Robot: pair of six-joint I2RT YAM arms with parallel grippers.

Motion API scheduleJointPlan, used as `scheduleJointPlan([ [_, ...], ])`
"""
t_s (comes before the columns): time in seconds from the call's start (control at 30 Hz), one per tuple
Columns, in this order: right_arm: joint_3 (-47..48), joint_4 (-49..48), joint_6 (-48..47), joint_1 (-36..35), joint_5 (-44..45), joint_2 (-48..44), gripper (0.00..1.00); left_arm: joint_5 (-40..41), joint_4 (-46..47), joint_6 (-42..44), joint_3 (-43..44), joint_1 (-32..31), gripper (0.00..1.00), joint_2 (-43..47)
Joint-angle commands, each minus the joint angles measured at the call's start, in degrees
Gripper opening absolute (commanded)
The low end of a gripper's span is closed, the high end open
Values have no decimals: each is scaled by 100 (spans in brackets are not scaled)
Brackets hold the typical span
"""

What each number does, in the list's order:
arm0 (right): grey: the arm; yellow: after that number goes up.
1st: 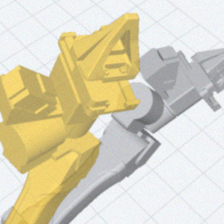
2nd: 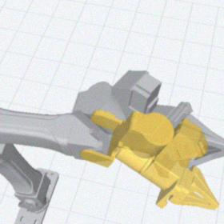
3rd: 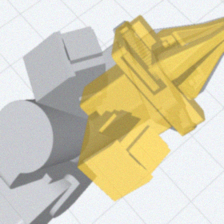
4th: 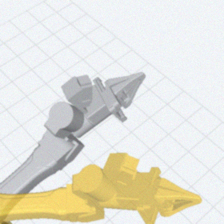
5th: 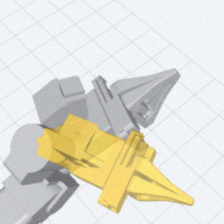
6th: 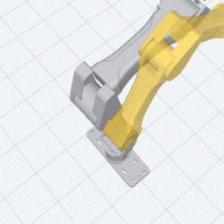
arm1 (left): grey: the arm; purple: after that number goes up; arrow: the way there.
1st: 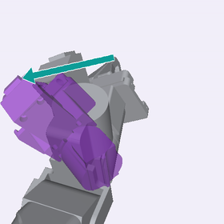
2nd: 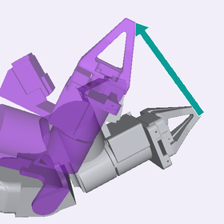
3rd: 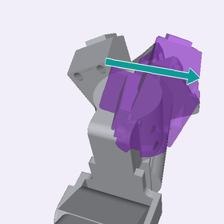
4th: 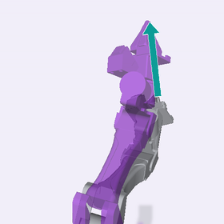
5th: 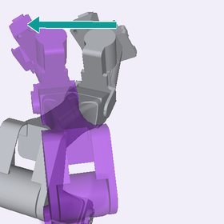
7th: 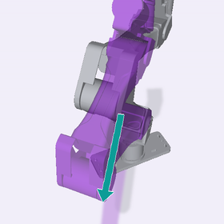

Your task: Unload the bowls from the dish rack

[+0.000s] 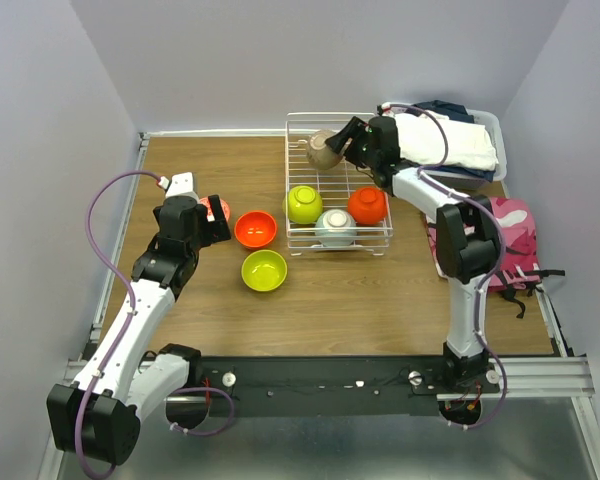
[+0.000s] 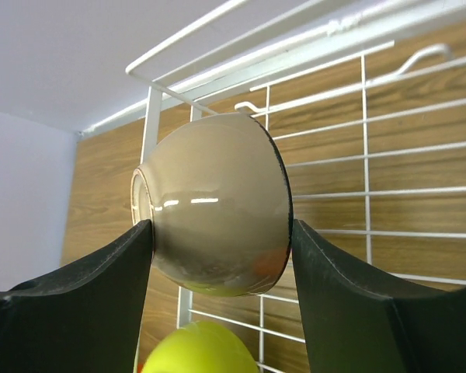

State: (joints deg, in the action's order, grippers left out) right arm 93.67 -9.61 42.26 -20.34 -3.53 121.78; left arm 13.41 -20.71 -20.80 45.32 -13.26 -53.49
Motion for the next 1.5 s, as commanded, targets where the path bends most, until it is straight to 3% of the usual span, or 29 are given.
scheduleJointPlan([
  [0.0, 3, 28, -1201, -5, 186, -663, 21, 4, 67, 67, 73, -37, 99, 120],
  [0.57, -788, 521, -4603, -392, 555, -1859, 20, -198, 41, 41, 82, -37, 99, 32],
  [0.87, -806, 600, -5956, -936, 1178, -1693, 20, -233, 49, 23, 73, -37, 99, 6],
  [1.47, -1026, -489, -8136, -1728, 3032, -1174, 19, -269, 50, 14, 74, -37, 99, -3],
])
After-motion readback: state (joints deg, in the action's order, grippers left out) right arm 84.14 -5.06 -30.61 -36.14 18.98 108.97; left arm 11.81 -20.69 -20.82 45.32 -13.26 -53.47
